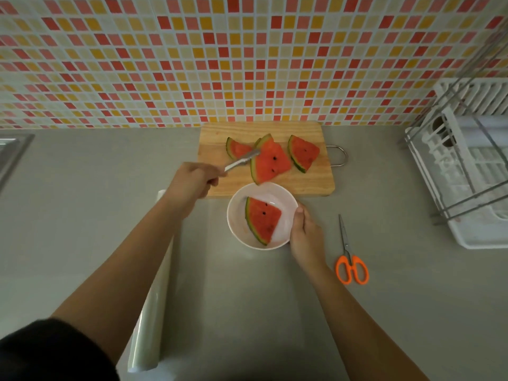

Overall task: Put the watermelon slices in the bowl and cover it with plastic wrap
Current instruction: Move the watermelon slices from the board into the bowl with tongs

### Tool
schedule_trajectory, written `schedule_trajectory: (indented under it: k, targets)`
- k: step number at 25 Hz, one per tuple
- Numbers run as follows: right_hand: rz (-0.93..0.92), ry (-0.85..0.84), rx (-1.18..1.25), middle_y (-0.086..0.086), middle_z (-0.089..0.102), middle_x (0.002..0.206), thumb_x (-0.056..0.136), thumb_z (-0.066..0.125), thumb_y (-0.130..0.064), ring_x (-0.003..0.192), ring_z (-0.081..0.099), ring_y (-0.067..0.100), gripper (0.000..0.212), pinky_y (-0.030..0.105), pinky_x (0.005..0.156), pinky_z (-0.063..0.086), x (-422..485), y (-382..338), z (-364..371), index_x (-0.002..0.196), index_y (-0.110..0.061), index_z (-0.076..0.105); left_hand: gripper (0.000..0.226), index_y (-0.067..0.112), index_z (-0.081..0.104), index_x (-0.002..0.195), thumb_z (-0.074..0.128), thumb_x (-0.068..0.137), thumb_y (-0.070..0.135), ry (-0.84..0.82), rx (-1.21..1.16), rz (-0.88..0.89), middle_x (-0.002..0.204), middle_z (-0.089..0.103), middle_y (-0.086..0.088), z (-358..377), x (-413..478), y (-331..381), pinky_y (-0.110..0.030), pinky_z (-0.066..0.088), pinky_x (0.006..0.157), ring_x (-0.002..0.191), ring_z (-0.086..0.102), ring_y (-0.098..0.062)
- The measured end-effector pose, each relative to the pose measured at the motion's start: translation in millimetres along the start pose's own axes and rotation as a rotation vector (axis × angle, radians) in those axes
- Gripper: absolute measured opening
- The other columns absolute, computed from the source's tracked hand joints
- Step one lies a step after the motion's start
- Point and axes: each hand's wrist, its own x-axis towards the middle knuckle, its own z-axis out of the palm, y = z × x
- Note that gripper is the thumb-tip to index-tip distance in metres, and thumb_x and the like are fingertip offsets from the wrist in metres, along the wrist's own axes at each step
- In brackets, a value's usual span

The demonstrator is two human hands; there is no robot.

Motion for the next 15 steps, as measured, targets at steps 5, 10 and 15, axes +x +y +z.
schedule_trajectory:
  k: [5,10,15]
  targets:
    - [0.020,0.020,-0.007,-0.006,0.062,0.081,0.096,0.023,-0.043,0.087,0.059,0.025,0.041,0.031,0.071,0.037,0.5,2.2,3.6,0.112,-0.025,0.057,0.024,-0.003,0.071,0.076,0.067,0.081,0.020,-0.043,0.090,-0.042,0.056,0.050,-0.002,-9.9,-62.8,-56.1,-0.022,0.025,0.043,0.044,0.033,-0.013]
    - [0.023,0.019,-0.015,0.009,0.066,0.108,0.097,0.023,-0.041,0.101,0.058,0.029,0.043,0.030,0.079,0.039,1.0,-0.4,3.9,0.120,-0.023,0.055,0.043,0.003,0.058,0.055,0.059,0.088,0.030,0.142,0.550,0.116,0.055,0.054,-0.017,26.4,-86.9,-53.2,-0.033,0.037,0.054,0.059,0.049,-0.032]
    - [-0.019,0.006,-0.028,0.009,0.065,0.105,0.097,0.023,-0.039,0.098,0.057,0.028,0.041,0.030,0.078,0.038,-0.2,-1.2,1.5,0.117,-0.023,0.055,0.049,0.013,0.038,0.051,0.052,0.091,0.036,0.130,0.888,0.222,0.049,0.038,-0.001,31.0,-98.6,-36.2,-0.031,0.026,0.049,0.055,0.043,-0.027]
